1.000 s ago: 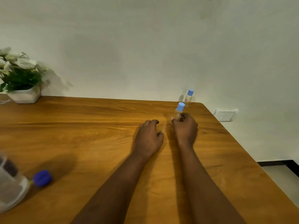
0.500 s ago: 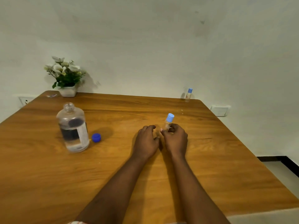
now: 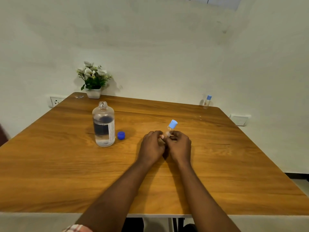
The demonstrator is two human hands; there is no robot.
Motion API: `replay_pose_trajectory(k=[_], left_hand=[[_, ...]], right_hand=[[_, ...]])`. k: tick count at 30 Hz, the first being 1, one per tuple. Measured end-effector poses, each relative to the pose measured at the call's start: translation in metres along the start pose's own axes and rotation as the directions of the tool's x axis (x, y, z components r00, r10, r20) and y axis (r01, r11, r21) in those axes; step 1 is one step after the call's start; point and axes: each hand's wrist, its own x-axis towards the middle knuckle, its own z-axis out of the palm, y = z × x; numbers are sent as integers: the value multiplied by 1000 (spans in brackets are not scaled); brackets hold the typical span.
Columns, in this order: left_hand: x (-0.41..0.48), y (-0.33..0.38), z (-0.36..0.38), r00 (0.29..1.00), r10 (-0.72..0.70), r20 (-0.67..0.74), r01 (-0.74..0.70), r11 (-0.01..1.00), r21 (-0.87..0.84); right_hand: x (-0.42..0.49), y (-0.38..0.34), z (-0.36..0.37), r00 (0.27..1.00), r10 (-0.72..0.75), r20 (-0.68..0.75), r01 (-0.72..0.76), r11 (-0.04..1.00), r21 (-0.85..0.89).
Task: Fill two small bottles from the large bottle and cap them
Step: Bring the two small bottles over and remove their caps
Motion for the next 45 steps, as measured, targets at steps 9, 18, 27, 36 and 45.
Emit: replay_pose_trajectory(k=[9,18,27,36,45], left_hand=[[16,-13,-11,997,49,-62,-47,998,29],[26,-22,-23,980,197,11,-191,929,317],[22,-21,-21,973,228,42,-227,904,363],[23,-22,-21,969,211,131,-245,894,375],[20,-21,-23,966,205,158,-250,892,376]], right_hand=[[13,-2,-7,977,-49,208,12,984,177],[37,8,-31,984,-18,178,-25,970,240],[43,14,-28,964,-72,255,8,970,244],[43,13,-30,933,-150,328,78,972,224],[44,9,-35,887,-246,390,217,969,117]])
